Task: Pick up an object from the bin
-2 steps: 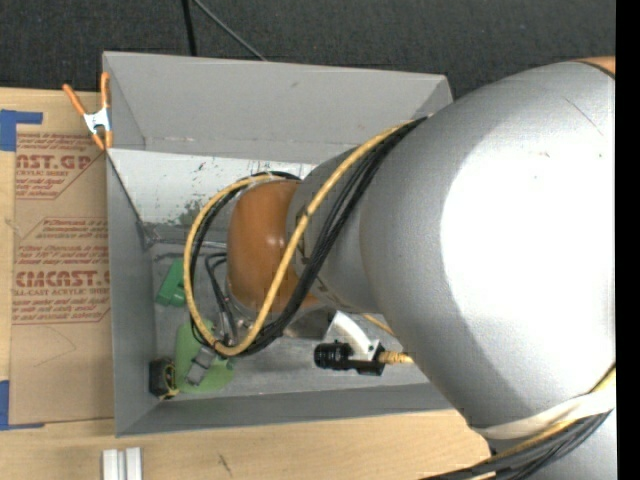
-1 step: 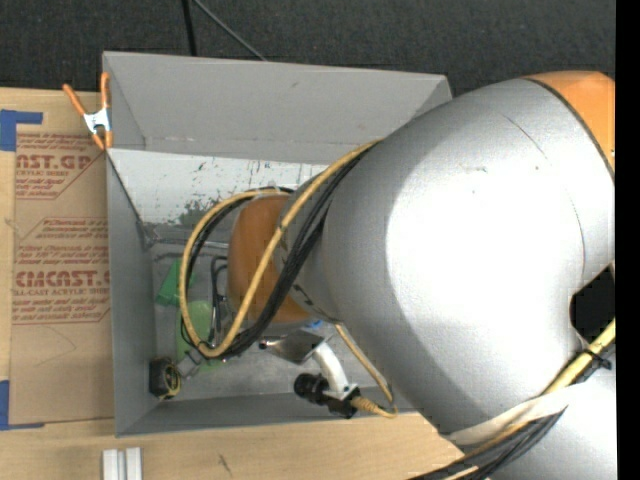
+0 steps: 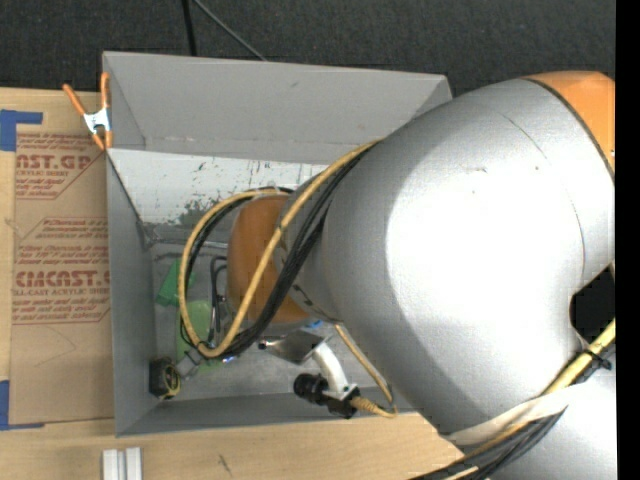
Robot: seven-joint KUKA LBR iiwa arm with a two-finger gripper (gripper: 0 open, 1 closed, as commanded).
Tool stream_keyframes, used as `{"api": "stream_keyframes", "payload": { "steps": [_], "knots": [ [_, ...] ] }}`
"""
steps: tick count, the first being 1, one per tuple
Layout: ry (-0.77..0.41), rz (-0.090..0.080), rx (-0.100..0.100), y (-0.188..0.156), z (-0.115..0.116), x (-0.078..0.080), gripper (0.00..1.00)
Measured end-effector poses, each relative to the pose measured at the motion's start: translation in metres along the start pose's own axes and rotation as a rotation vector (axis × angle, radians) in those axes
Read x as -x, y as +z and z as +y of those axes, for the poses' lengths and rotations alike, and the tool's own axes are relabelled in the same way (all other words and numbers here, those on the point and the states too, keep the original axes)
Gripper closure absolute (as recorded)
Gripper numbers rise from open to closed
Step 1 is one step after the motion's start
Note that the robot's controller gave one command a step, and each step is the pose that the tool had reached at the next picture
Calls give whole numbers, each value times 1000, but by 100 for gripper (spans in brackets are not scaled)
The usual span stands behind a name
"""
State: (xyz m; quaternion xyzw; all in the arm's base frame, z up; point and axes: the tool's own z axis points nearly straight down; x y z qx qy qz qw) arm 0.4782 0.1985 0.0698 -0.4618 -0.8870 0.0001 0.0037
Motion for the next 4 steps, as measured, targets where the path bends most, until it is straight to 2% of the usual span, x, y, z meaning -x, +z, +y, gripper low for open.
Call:
{"api": "stream_keyframes", "payload": {
  "steps": [1,2,4],
  "knots": [
    [-1,1,1,-1,1,0,100],
    [-3,-7,8,-72,2,-1,100],
    [-5,-6,2,-86,1,-2,100]
  ]
}}
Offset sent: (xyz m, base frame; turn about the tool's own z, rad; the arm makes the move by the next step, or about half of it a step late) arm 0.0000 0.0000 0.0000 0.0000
